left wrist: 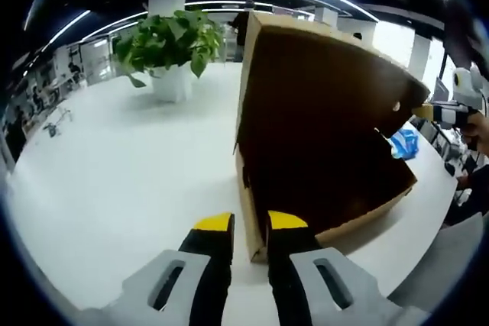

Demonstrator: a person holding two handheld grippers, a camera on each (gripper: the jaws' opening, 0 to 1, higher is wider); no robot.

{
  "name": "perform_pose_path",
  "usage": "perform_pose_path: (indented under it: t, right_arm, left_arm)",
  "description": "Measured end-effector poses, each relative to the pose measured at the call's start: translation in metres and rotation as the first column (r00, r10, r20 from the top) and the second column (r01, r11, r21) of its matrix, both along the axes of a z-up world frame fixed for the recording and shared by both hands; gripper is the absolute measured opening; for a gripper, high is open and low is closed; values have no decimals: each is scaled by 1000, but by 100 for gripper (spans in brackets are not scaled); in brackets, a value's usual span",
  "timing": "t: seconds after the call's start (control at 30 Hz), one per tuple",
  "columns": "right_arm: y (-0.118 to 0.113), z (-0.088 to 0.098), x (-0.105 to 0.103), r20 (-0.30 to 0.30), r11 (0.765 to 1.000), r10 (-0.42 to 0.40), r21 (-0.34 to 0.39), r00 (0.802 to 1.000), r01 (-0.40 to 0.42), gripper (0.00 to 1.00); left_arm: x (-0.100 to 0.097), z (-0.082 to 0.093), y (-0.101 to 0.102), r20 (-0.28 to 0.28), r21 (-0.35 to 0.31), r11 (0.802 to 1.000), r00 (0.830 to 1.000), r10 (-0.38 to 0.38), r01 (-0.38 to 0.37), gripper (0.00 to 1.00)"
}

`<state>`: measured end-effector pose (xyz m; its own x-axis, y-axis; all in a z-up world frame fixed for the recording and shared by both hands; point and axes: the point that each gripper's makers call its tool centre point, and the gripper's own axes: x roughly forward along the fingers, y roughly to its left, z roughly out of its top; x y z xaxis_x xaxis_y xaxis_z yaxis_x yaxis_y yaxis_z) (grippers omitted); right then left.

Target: Operate the shoe box by opening the lid, removing the specified soft item, and placing it in the target area until the item is outside and the box remains undamaged.

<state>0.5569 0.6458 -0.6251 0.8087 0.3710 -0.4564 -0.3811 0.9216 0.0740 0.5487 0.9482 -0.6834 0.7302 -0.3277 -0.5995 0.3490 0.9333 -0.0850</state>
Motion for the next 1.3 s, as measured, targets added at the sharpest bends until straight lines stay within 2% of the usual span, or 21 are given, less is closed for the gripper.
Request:
perform_pose_path:
  t: [0.17, 0.27, 0.4, 0.53, 0.77, 1.1, 1.3]
  right_arm:
    - [1, -5, -5, -2, 1000, 8, -11, 1000, -8, 3]
    - [1, -6, -7, -3, 1000, 12, -10, 1000, -12, 3]
    - [2, -8, -9, 1, 1000, 15, -12, 1000, -15, 4]
    - [3, -11, -12, 1, 1000, 21, -17, 1000, -21, 4]
    - [4, -14, -17, 10, 999, 41, -22, 999, -41, 5]
    - [7, -22, -27, 5, 995, 92, -38, 996, -91, 7]
    - [16, -27, -37, 15, 987, 146, -62, 989, -145, 14]
  left_arm:
    - [10, 30, -4, 89, -7, 1000, 996, -17, 17, 16]
    - [17, 44, -3, 136, 14, 1000, 990, -27, 25, 17]
    - [24, 62, -7, 179, 20, 999, 982, -52, 49, 17]
    - [27, 72, -12, 200, 63, 993, 973, -112, 102, 20]
    - [26, 75, -20, 208, 100, 980, 960, -187, 170, 18]
    - [15, 64, -20, 166, 111, 972, 961, -223, 206, 23]
    - [6, 51, -20, 124, 124, 966, 962, -243, 228, 24]
